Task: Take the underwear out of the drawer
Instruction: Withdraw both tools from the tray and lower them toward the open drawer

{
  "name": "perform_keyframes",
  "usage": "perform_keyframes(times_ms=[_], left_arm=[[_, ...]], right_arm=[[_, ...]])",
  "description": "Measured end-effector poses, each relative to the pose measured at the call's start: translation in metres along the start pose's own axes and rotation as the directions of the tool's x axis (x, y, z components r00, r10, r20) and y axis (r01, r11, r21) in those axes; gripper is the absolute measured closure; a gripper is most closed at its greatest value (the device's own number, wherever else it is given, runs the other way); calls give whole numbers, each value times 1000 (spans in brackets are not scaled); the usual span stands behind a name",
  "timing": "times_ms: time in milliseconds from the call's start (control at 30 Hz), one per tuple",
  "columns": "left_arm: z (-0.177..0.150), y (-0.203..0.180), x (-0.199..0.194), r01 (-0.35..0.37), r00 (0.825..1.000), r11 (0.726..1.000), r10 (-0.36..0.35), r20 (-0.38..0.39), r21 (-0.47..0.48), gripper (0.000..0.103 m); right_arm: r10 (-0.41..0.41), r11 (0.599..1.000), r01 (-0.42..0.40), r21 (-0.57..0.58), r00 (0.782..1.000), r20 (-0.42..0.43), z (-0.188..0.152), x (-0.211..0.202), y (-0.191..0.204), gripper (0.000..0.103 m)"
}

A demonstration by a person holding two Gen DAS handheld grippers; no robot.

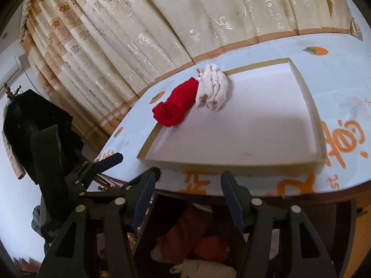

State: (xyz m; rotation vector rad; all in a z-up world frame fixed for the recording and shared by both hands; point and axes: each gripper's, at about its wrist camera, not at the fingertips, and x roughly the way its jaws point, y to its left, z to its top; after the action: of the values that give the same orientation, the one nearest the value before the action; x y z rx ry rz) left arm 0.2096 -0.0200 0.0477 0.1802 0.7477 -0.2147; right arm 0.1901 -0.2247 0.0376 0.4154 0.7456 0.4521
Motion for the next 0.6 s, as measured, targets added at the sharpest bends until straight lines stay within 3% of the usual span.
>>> perform_keyframes(times_ms=[267, 600], left_arm=[[-36, 0, -6, 45, 998, 999, -43, -48, 24, 5], [-76, 0, 10, 92, 984, 996, -90, -151, 4, 5]], right_arm=[[-28, 998, 25, -61, 998, -48, -34, -15, -6, 41], [-36, 997, 23, -70, 982, -183, -79, -3, -23, 41]])
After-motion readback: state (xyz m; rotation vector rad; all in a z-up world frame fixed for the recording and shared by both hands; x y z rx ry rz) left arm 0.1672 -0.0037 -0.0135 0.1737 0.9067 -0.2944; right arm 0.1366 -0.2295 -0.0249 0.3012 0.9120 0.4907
